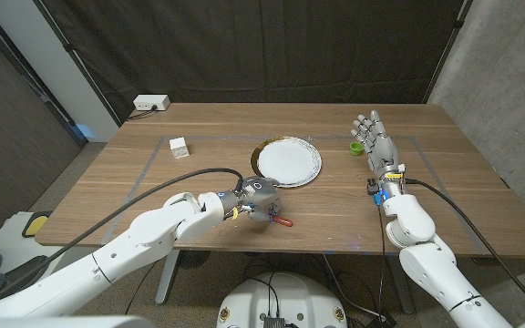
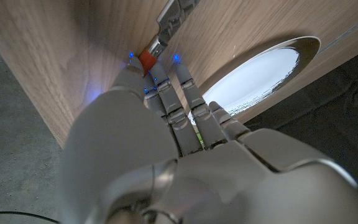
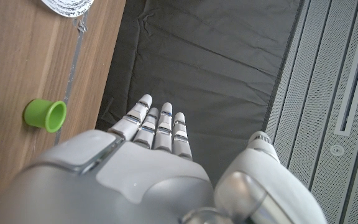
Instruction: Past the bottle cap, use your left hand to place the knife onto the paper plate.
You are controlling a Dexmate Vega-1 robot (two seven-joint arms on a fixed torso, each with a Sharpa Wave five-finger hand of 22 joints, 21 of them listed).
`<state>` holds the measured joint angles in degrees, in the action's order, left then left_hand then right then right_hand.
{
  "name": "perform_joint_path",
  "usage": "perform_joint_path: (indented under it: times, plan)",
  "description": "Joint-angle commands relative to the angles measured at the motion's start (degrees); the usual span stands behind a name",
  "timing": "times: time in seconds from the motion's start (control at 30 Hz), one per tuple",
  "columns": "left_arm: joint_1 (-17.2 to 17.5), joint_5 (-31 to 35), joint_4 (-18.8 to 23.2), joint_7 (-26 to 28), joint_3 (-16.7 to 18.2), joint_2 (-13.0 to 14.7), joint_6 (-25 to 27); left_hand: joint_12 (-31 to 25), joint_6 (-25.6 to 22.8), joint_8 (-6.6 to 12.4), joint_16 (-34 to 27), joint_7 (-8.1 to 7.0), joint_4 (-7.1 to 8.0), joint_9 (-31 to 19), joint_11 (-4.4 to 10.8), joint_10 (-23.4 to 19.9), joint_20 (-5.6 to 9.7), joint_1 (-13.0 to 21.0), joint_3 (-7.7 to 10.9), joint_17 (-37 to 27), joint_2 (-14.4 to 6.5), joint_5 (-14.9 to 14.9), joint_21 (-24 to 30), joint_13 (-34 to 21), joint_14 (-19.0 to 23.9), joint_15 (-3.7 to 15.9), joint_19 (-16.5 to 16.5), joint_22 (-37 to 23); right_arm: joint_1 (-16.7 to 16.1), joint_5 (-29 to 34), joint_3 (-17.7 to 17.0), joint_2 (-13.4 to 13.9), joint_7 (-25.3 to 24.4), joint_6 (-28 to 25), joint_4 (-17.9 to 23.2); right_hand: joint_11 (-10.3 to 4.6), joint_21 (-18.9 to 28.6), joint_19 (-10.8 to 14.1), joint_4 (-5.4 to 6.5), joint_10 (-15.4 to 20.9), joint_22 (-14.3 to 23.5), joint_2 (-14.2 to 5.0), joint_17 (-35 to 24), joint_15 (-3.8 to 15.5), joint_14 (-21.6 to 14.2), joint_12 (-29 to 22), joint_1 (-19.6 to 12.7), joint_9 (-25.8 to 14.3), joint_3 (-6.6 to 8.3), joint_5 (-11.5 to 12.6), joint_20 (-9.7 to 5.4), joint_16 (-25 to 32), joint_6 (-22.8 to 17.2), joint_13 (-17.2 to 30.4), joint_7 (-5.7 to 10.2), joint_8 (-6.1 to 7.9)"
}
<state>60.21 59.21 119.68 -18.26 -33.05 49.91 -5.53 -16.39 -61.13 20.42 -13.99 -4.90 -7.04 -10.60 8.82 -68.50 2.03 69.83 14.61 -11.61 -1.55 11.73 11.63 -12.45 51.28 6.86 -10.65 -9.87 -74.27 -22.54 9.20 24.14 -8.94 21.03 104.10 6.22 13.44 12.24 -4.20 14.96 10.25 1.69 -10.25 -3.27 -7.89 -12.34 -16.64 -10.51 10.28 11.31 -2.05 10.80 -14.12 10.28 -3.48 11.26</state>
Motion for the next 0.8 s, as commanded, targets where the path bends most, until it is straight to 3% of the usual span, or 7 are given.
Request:
perform_joint_path:
  times: [0.03,0.8]
  plan:
    - [-1.2,-1.3,2.1,-1.4,2.4,1.3,0.2,-0.4,-5.2,0.01,0.1,4.48,-0.17,-1.6,0.82,0.0,2.00,3.6,0.89,-0.3,-3.4,0.1,0.0,-11.0,0.8,5.51,-0.7,-0.1,0.5,0.2,0.4,-0.6,-0.2,0.5,-0.3,-0.22,-0.3,0.3,-0.23,0.3,0.3,-0.38,-0.2,-0.18,-0.5,0.2,0.0,-0.2,0.02,0.0,0.28,-0.1,-0.5,0.3,-0.03,-0.14]
    - [-3.0,0.5,4.9,-4.0,4.6,2.6,-0.9,-1.1,-5.3,0.47,0.6,4.22,0.24,-1.0,1.03,-0.2,2.72,3.4,1.85,-0.9,-3.3,-0.3,-0.3,-13.4,1.4,5.66,-0.7,-0.1,0.1,1.4,0.8,-1.3,-1.1,2.5,-0.5,-0.19,-0.5,0.4,-0.32,0.5,0.3,-0.46,-0.2,-0.19,-0.6,0.1,0.0,-0.2,-0.06,0.0,0.29,-0.1,-0.5,0.3,0.00,-0.15]
